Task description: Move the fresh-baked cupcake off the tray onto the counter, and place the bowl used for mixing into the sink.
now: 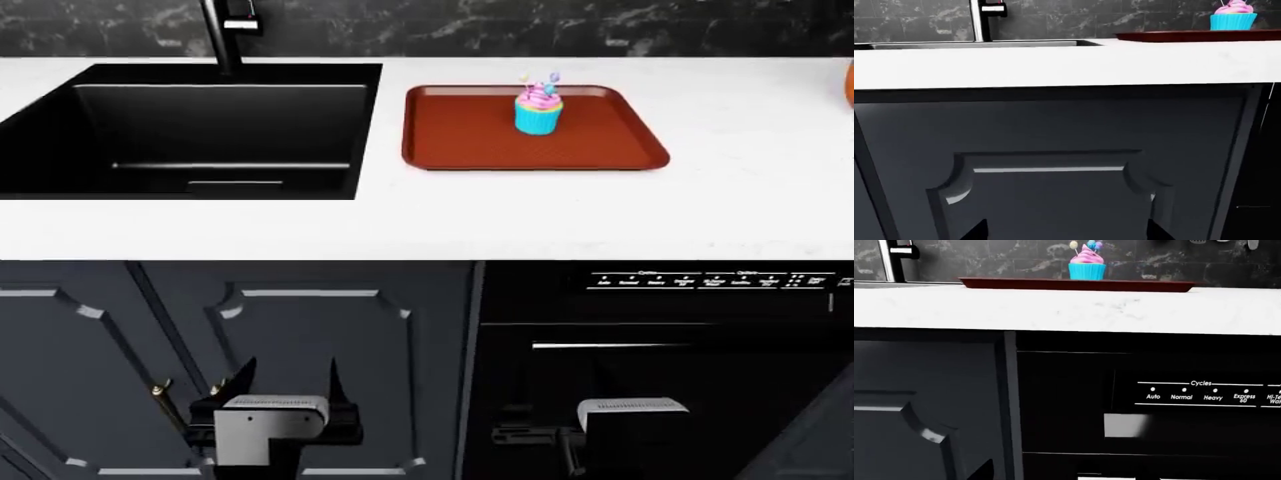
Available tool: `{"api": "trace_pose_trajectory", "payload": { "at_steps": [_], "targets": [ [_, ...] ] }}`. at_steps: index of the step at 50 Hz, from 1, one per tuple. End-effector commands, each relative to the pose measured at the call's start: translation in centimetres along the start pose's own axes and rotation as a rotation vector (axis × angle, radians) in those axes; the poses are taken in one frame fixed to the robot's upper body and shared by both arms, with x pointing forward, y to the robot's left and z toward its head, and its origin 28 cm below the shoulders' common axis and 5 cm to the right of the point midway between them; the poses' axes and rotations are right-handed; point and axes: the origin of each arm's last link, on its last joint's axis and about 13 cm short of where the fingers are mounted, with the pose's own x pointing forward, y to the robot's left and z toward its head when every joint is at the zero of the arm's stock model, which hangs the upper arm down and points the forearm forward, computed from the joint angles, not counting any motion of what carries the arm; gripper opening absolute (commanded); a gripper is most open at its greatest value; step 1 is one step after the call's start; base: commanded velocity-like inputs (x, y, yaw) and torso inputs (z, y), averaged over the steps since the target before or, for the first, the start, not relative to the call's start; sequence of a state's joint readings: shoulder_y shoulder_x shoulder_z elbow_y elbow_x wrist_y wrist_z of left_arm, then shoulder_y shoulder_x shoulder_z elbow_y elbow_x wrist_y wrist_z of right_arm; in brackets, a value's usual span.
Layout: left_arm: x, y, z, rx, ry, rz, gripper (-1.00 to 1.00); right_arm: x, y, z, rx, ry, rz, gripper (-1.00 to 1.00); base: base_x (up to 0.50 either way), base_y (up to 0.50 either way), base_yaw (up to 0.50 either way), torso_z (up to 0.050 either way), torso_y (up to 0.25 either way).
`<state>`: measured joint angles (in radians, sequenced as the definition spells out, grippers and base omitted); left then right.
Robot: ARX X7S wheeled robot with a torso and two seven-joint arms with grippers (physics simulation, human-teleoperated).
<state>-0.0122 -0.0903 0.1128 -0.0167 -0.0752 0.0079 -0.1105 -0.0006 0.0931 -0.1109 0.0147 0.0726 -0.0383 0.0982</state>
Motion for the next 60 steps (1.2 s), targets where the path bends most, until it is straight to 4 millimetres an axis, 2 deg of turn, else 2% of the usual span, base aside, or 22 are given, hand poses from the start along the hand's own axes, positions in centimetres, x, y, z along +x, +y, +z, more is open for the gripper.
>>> {"api": "trace_pose_trajectory", "payload": {
  "at_steps": [1, 39, 42, 46, 48, 50, 51, 52, 53, 55, 58, 60],
  "targets": [
    [-0.1, 0.1, 0.2, -0.014, -0.033, -0.007, 1.00, -0.1, 0.1, 0.0, 0.004, -0.002, 0.000, 1.00, 0.00, 0.00, 0.00, 0.050, 0.002],
    [0.1, -0.1, 0.2, 0.008, -0.017, -0.037, 1.00, 0.0, 0.1, 0.2, 0.006, 0.005, 0.004, 1.00, 0.00, 0.00, 0.00, 0.050, 0.001],
    [0.1, -0.1, 0.2, 0.032, 0.024, -0.022, 1.00, 0.3, -0.2, 1.1, 0.022, -0.029, 0.001, 1.00, 0.00, 0.00, 0.00, 0.041, 0.001],
    [-0.5, 0.0, 3.5, -0.023, -0.016, -0.065, 1.00, -0.2, -0.5, 4.2, 0.082, -0.001, 0.031, 1.00, 0.00, 0.00, 0.00, 0.000, 0.000],
    [-1.4, 0.6, 7.4, 0.028, -0.038, -0.096, 1.00, -0.9, -1.1, 7.9, 0.059, 0.009, 0.104, 1.00, 0.00, 0.00, 0.00, 0.000, 0.000],
    [-2.0, 0.6, 9.0, 0.022, -0.014, -0.142, 1.00, -1.2, -1.4, 9.7, 0.035, 0.019, 0.130, 1.00, 0.00, 0.00, 0.00, 0.000, 0.000],
    [-2.4, 0.8, 11.3, 0.079, -0.054, -0.154, 1.00, -1.5, -1.9, 11.9, 0.017, 0.015, 0.168, 1.00, 0.00, 0.00, 0.00, 0.000, 0.000],
    [-2.5, 0.9, 12.1, 0.111, -0.072, -0.153, 1.00, -1.6, -2.2, 12.8, -0.002, 0.013, 0.180, 1.00, 0.00, 0.00, 0.00, 0.000, 0.000],
    [-2.4, 1.3, 13.7, 0.166, -0.104, -0.145, 1.00, -1.7, -2.7, 14.9, 0.024, 0.013, 0.208, 1.00, 0.00, 0.00, 0.00, 0.000, 0.000],
    [-1.9, 1.9, 16.0, 0.133, -0.102, -0.139, 1.00, -1.4, -3.5, 17.3, -0.016, 0.013, 0.198, 1.00, 0.00, 0.00, 0.00, 0.000, 0.000],
    [-1.8, 2.1, 18.4, 0.043, -0.100, -0.180, 1.00, -1.6, -4.0, 19.7, -0.048, 0.011, 0.209, 1.00, 0.00, 0.00, 0.00, 0.000, 0.000],
    [-1.6, 2.2, 19.9, 0.057, -0.088, -0.214, 1.00, -1.8, -4.1, 21.0, -0.061, 0.017, 0.225, 1.00, 0.00, 0.00, 0.00, 0.000, 0.000]
  ]
}}
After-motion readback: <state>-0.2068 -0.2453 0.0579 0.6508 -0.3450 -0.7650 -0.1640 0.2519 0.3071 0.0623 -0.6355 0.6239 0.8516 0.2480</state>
